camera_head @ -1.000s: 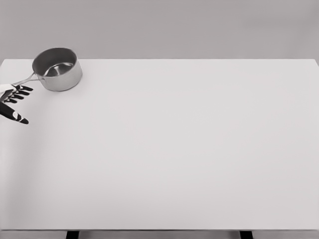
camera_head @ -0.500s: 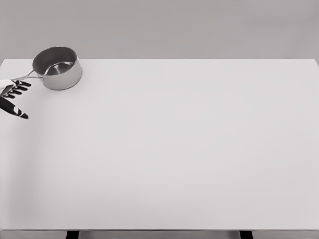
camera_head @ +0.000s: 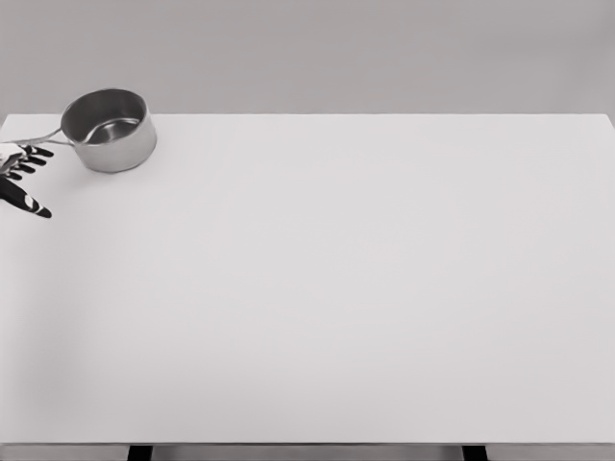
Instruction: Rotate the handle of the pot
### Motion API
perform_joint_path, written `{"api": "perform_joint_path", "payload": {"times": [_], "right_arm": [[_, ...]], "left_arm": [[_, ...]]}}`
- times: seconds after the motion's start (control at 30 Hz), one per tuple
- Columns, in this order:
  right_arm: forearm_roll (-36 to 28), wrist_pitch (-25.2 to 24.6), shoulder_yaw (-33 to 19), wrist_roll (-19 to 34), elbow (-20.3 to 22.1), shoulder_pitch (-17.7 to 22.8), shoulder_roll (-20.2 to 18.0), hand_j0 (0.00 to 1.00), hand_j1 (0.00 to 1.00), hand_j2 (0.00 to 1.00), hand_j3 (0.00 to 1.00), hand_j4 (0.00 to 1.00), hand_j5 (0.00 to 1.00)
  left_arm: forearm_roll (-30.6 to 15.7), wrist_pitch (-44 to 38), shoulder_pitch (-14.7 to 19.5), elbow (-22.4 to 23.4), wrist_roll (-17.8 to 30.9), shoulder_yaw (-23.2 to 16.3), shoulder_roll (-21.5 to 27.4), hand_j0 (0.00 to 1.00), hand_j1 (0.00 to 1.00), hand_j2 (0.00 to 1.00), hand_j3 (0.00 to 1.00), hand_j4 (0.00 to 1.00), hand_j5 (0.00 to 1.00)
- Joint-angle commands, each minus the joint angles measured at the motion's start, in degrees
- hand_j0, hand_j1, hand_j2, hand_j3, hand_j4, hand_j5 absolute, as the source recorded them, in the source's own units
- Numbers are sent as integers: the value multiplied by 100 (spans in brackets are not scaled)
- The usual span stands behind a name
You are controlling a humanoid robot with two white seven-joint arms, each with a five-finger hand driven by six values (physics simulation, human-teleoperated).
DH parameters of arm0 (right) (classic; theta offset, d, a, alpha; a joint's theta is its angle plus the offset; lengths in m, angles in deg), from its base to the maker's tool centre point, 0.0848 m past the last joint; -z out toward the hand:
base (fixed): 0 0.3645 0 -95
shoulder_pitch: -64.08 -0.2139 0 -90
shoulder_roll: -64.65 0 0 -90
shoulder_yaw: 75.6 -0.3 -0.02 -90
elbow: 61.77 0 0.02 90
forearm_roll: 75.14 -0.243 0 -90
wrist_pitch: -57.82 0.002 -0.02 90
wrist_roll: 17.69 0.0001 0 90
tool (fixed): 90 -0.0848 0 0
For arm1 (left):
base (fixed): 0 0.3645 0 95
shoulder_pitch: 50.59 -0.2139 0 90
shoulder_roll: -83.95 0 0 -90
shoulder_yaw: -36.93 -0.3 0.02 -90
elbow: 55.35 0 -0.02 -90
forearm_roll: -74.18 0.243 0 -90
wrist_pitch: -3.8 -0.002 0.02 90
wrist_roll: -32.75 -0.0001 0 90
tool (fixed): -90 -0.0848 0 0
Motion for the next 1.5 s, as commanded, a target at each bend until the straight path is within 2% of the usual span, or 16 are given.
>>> {"api": "perform_joint_path", "payload": {"times": [0.0, 0.1, 0.5, 0.67, 0.97, 1.3, 1.4, 1.47], "right_arm": [[0, 0, 1, 1, -1, 0, 0, 100, 100, 100, 100, 100, 100], [0, 0, -8, 1, -1, 0, 0, 100, 100, 100, 100, 100, 100], [0, 0, 1, 1, -1, 0, 0, 100, 100, 100, 100, 100, 100], [0, 0, 1, 1, -1, 0, 0, 100, 100, 100, 100, 100, 100], [0, 0, 1, 1, -9, 0, 0, 100, 100, 100, 100, 100, 100], [0, 0, 1, 1, -1, 0, 0, 100, 100, 100, 100, 100, 100], [0, 0, 1, 1, -1, 0, 0, 100, 100, 100, 100, 100, 100], [0, 0, 1, 1, -1, 0, 0, 100, 100, 100, 100, 100, 100]], "left_arm": [[181, 15, 17, 159, -1, 1, -117, 100, 100, 100, 100, 100, 100], [295, 15, 114, 379, -1, 1, -223, 100, 100, 100, 100, 100, 100], [401, 24, 220, 414, -1, -8, -250, 100, 100, 100, 100, 100, 100], [524, 103, 440, 818, -1, -8, -399, 100, 100, 100, 100, 100, 100], [497, 111, 431, 836, -1, 10, -417, 100, 100, 100, 100, 100, 100], [427, 199, 378, 678, -1, 45, -364, 100, 100, 100, 100, 100, 100], [-3, 278, 168, 266, -1, 45, -145, 100, 100, 100, 100, 100, 100], [-328, 314, 0, -209, -1, 54, 154, 100, 100, 100, 100, 100, 100]]}}
